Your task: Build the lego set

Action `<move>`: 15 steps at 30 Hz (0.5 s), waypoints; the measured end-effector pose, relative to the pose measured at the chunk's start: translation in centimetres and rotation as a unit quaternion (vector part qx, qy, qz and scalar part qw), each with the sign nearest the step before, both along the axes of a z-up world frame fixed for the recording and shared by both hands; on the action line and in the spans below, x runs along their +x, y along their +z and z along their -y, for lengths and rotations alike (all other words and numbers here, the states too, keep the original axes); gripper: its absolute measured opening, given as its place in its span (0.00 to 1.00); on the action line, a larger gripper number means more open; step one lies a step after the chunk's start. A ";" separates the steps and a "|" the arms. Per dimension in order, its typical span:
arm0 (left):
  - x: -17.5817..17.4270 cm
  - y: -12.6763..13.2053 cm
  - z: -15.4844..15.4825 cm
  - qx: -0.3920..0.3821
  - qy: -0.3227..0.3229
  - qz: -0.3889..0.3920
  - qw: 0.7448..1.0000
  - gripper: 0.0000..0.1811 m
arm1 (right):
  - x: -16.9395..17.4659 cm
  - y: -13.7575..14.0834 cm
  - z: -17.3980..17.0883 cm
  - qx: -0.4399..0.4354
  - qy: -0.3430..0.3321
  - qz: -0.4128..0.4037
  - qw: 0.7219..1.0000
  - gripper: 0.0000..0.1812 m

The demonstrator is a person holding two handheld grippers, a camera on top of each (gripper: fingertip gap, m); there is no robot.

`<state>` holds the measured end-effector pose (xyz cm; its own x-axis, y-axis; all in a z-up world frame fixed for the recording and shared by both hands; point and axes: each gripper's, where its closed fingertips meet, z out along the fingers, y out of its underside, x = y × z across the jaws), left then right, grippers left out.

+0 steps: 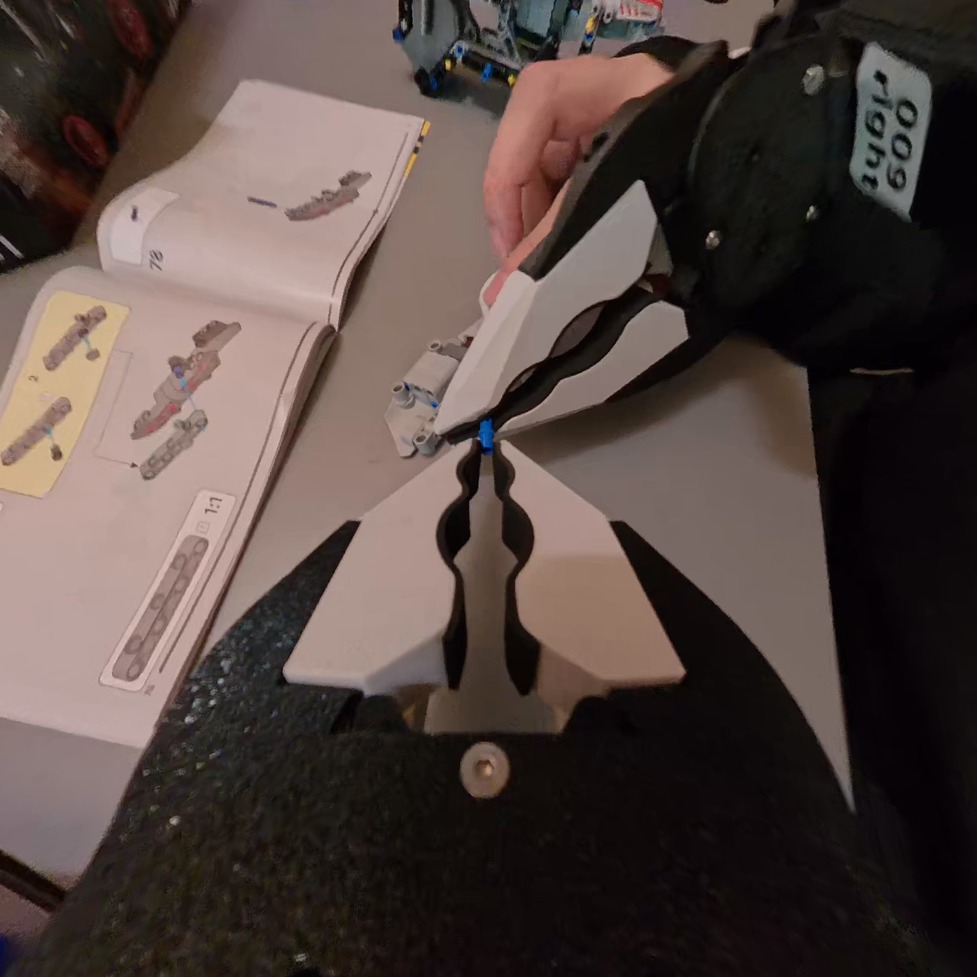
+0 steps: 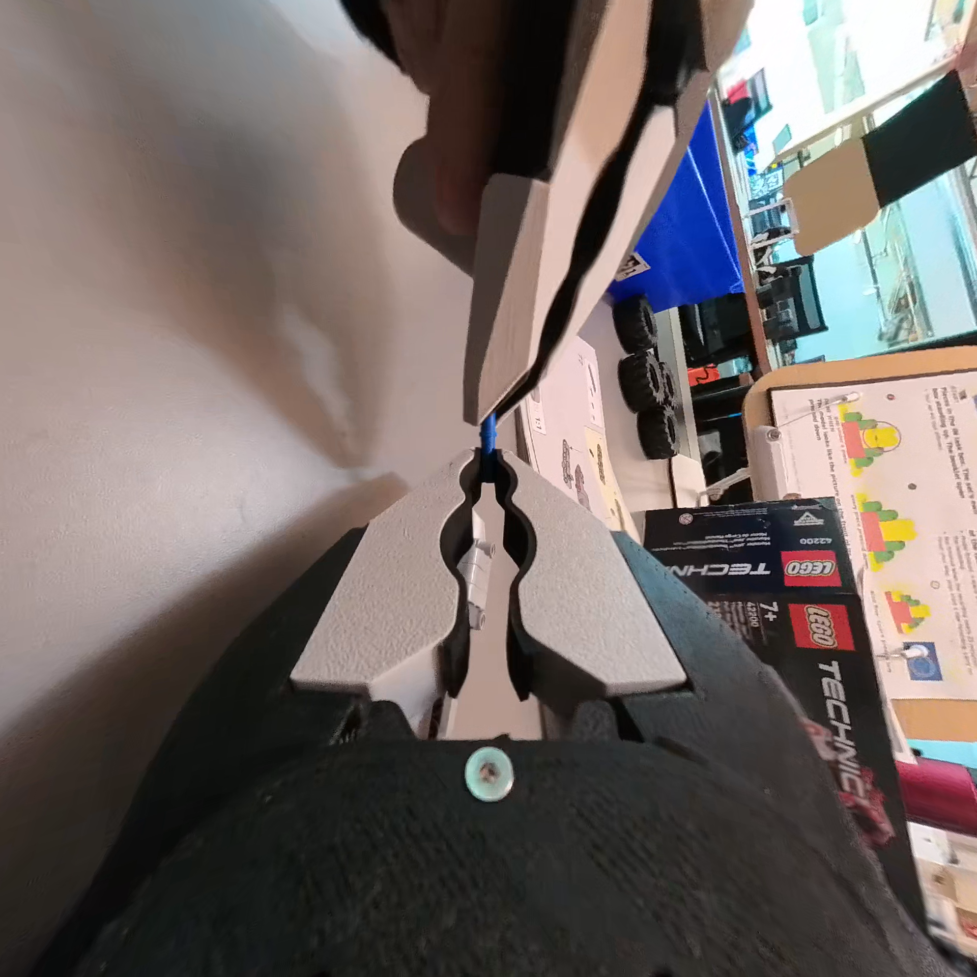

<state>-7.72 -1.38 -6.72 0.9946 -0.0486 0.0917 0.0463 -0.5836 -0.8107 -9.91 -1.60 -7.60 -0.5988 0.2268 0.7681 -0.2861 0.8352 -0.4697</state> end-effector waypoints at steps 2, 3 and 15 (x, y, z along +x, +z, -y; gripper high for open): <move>0.3 0.1 0.0 0.022 0.000 -0.015 1.000 0.01 | 0.3 0.0 0.0 -0.018 0.007 0.013 1.000 0.01; 0.4 0.2 0.0 0.028 0.003 -0.007 1.000 0.01 | 0.4 0.1 0.1 -0.023 0.012 0.010 1.000 0.01; -0.4 -2.0 0.4 -0.008 0.138 -0.001 0.990 0.01 | 0.6 0.4 -4.2 -0.088 -0.037 0.244 0.965 0.23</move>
<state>-8.07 -1.76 -8.67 0.9698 0.2276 0.0880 0.2047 -0.5622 -0.8013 -9.27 2.56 -7.19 -0.8572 0.3832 0.3440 0.0620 0.7400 -0.6698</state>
